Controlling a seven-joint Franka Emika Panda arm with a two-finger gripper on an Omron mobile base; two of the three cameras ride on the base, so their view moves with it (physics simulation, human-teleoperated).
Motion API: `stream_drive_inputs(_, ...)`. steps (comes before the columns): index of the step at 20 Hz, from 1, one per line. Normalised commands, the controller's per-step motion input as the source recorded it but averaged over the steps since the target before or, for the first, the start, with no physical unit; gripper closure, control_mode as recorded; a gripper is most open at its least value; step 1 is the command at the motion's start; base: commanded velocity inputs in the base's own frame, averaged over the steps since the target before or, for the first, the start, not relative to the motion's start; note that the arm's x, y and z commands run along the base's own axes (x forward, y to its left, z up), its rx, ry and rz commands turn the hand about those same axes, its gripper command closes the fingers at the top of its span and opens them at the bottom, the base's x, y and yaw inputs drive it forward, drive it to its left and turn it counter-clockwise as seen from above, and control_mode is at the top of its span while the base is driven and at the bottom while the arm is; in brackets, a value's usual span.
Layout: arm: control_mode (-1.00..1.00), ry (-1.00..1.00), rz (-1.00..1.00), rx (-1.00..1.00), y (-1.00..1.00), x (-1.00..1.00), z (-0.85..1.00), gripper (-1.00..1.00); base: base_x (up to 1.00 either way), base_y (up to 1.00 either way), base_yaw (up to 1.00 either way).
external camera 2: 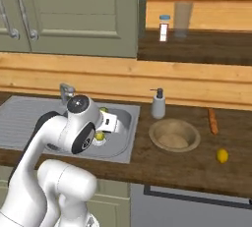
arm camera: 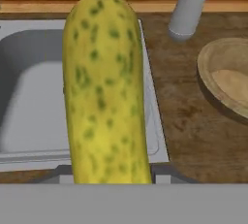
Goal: Pick the cucumber from the sink and place it in the bowl. Then pick the bowl and place it in the microwave. Then close the microwave door and press the start button.
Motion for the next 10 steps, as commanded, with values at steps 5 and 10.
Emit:
stream_drive_inputs(5,1.0,0.0,0.0,0.0,0.0,0.0,0.0,1.0,0.01,-0.96,-0.06)
stream_drive_inputs(10,1.0,0.0,0.0,0.0,0.0,0.0,0.0,1.0,0.31,-0.28,-0.01)
